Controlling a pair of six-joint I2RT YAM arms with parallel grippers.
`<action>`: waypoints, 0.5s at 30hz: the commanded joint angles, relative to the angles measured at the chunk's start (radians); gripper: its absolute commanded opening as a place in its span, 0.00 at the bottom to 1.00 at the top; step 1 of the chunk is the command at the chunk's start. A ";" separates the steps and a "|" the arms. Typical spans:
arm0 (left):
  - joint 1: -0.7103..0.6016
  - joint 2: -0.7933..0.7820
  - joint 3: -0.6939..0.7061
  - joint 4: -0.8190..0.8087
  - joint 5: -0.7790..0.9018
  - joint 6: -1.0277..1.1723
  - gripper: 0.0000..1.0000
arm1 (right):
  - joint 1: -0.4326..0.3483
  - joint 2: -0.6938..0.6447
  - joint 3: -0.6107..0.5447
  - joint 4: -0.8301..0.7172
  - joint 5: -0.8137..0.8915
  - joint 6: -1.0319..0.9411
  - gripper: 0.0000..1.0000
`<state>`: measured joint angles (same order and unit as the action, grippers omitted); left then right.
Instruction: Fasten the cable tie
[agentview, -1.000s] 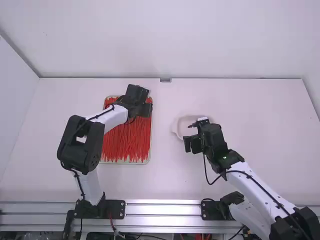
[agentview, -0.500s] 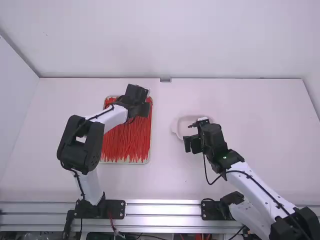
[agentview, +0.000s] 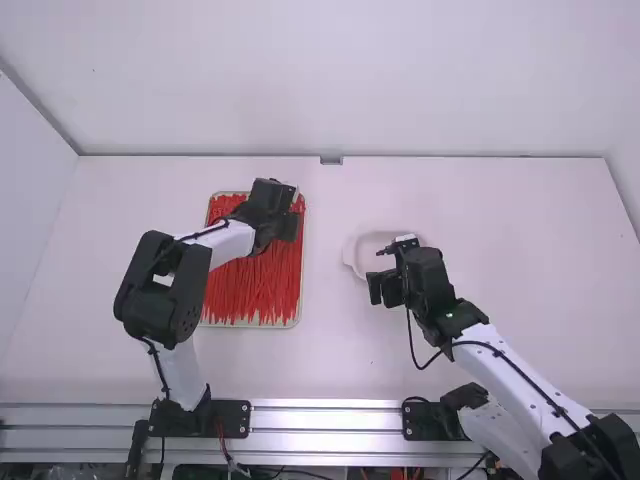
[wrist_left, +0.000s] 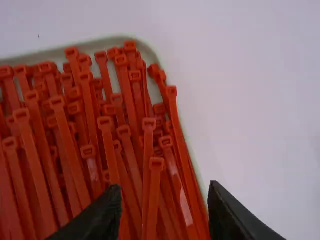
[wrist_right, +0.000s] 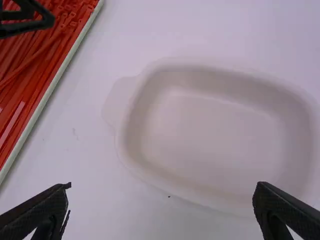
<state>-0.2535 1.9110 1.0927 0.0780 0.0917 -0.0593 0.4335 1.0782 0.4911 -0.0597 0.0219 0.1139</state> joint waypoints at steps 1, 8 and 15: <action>0.003 0.018 -0.005 0.011 -0.003 0.003 0.50 | -0.001 -0.006 0.032 0.000 0.001 0.002 0.98; 0.012 0.018 0.011 -0.025 -0.002 0.003 0.61 | -0.001 -0.006 0.032 0.010 0.002 0.002 0.98; 0.008 0.018 0.090 -0.164 0.021 0.035 0.60 | -0.001 -0.006 0.032 0.007 0.002 0.002 0.98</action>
<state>-0.2523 1.9114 1.1324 -0.0711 0.1028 -0.0502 0.4339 1.0782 0.4911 -0.0528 0.0219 0.1150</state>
